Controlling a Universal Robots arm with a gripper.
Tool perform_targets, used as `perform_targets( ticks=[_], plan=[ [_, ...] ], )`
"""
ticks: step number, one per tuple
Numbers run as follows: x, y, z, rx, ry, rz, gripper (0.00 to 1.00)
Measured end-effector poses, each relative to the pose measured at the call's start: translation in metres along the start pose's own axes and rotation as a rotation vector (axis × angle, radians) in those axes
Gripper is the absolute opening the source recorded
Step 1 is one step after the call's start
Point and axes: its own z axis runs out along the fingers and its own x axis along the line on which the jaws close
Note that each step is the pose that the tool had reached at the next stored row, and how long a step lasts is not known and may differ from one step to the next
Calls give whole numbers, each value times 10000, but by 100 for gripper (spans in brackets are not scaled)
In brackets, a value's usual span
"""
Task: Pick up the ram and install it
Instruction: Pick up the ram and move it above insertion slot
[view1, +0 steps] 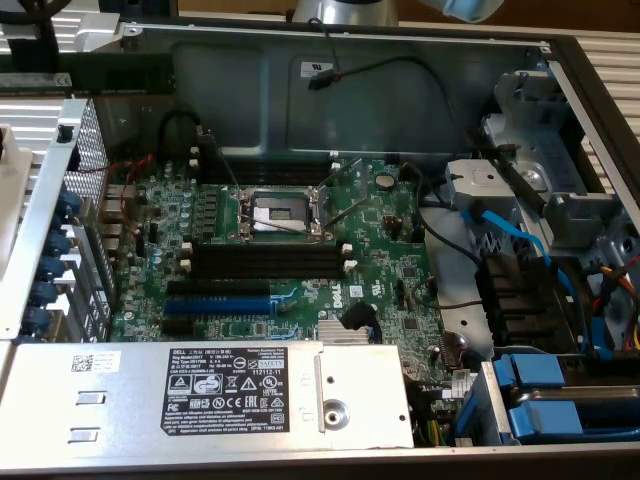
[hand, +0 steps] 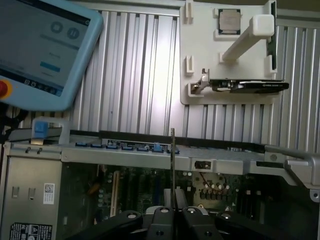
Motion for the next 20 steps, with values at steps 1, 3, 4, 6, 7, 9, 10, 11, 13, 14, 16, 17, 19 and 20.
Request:
perform_targets(
  ticks=[1, 3, 4, 6, 7, 9, 10, 11, 13, 14, 16, 17, 19, 20],
  plan=[
    [2, -38, -1, 0, -1, -1, 12],
    [1, -108, -3, 1, -1, -1, 12],
    [-1, -139, -4, 1, -1, -1, 12],
    [-16, -188, -6, 1, -1, 0, 12],
    [-33, -201, -6, 1, -1, 0, 12],
    [-86, -219, -6, 6, -1, 0, 12],
    [-117, -228, -6, 7, -1, 0, 12],
    [-147, -241, -6, 8, -1, 0, 12],
    [-181, -282, -7, 8, 0, -3, 12],
    [-192, -308, -8, 7, 0, -1, 12],
    [-202, -381, -10, 9, -2, 0, 12],
    [-208, -418, -12, 7, 0, 0, 12],
    [-215, -496, -14, 8, -1, -1, 12],
    [-215, -544, -15, 8, -1, -1, 12]
  ],
)
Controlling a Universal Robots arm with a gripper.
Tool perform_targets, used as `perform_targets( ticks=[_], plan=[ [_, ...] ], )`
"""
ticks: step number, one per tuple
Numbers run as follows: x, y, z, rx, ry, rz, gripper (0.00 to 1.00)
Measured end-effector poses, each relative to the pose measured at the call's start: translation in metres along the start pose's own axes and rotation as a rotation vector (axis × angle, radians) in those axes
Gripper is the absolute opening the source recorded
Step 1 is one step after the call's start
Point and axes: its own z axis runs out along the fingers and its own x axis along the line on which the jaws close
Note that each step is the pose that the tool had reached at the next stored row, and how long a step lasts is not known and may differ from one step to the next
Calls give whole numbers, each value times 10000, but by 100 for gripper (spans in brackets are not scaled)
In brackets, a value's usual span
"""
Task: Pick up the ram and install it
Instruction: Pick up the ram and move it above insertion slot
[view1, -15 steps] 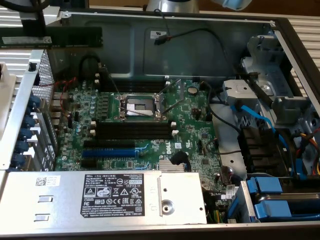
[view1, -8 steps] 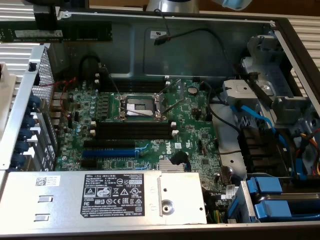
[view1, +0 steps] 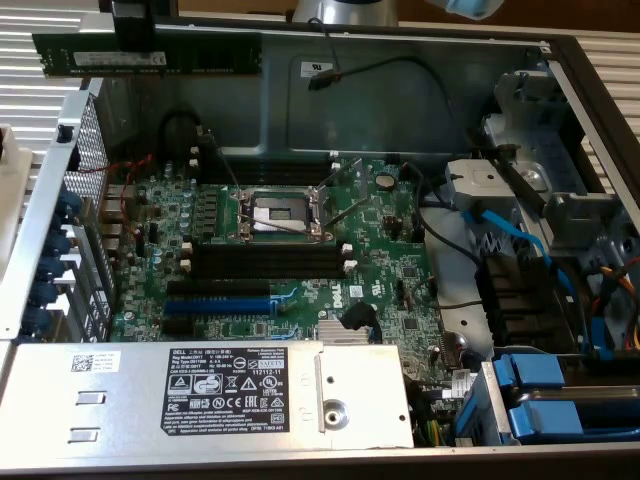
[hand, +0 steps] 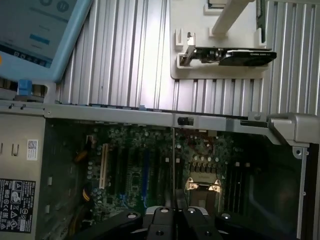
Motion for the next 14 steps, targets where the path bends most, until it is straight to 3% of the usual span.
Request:
perform_targets(
  ticks=[12, 14],
  plan=[
    [29, -545, 12, -1, 0, 0, 12],
    [32, -602, 40, 0, -2, 0, 12]
  ],
)
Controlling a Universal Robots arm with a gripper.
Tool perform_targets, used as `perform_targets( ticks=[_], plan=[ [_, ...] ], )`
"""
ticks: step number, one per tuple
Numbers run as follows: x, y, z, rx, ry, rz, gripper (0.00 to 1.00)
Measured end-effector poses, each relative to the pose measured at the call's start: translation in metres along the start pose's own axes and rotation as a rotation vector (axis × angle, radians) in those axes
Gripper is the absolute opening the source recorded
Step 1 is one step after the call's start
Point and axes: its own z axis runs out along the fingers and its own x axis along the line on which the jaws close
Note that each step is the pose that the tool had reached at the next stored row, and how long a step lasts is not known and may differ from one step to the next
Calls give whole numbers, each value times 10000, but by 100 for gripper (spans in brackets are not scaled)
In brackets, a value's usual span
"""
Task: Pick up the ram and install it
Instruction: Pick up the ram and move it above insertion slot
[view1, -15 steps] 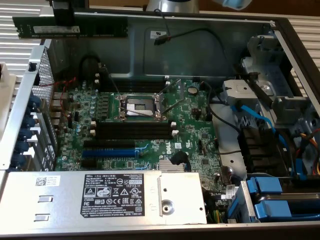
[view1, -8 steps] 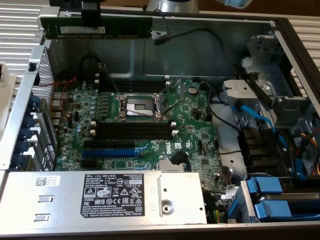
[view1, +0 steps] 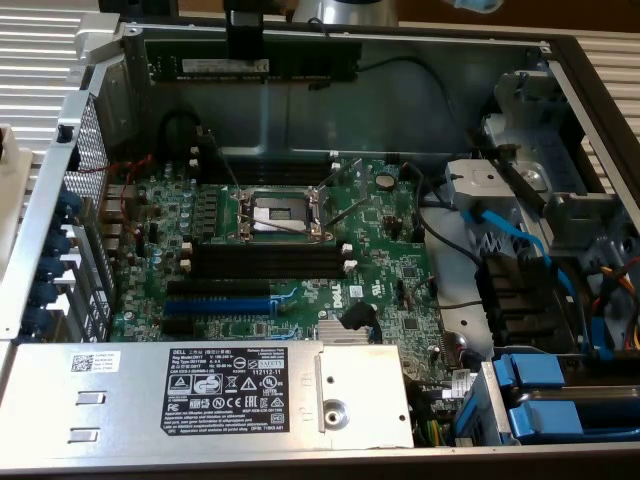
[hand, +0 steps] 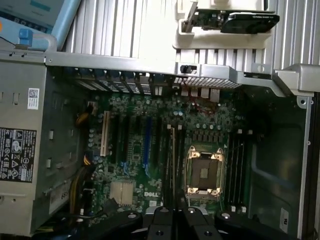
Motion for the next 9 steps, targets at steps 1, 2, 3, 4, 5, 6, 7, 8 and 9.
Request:
perform_targets(
  ticks=[1, 2, 3, 4, 5, 6, 7, 8, 9],
  plan=[
    [3, -3, 19, 3, -4, 6, 12],
    [5, -3, 38, 5, -4, 18, 12],
    [6, -3, 55, 5, -4, 30, 12],
    [6, -4, 73, 6, -4, 43, 12],
    [7, -5, 92, 7, -6, 61, 12],
    [7, -6, 110, 6, -6, 79, 12],
    [5, -7, 128, 7, -6, 96, 12],
    [-5, -9, 146, 7, -7, 114, 12],
    [-18, -10, 164, 6, -7, 136, 12]
  ],
)
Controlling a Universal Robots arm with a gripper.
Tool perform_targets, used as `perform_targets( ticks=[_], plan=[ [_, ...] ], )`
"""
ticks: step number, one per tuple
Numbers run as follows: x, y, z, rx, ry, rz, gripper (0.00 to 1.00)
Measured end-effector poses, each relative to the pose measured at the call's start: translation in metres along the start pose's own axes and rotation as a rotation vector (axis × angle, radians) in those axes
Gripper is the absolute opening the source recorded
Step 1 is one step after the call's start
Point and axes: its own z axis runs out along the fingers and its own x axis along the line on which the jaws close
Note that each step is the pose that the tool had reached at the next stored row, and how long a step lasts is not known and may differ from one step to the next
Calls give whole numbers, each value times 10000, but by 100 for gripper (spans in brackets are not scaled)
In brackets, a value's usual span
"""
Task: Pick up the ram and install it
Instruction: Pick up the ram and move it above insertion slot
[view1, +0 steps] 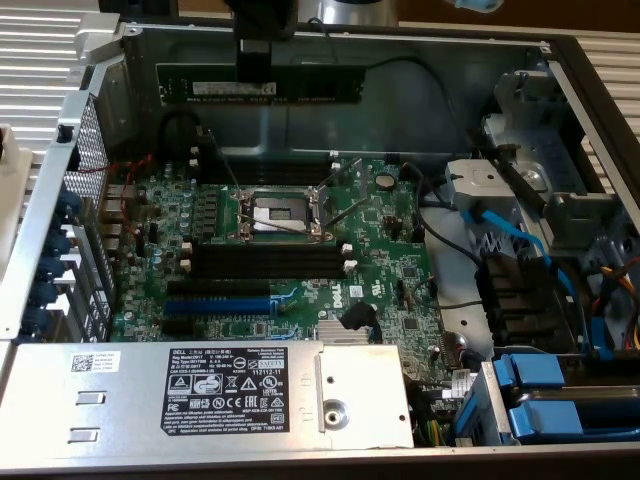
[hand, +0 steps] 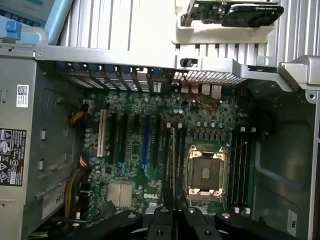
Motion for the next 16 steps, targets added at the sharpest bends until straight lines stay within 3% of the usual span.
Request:
perform_targets(
  ticks=[6, 16],
  plan=[
    [-78, -9, 111, 2, -5, 110, 12],
    [-108, -16, 292, 6, -20, 641, 12]
  ],
)
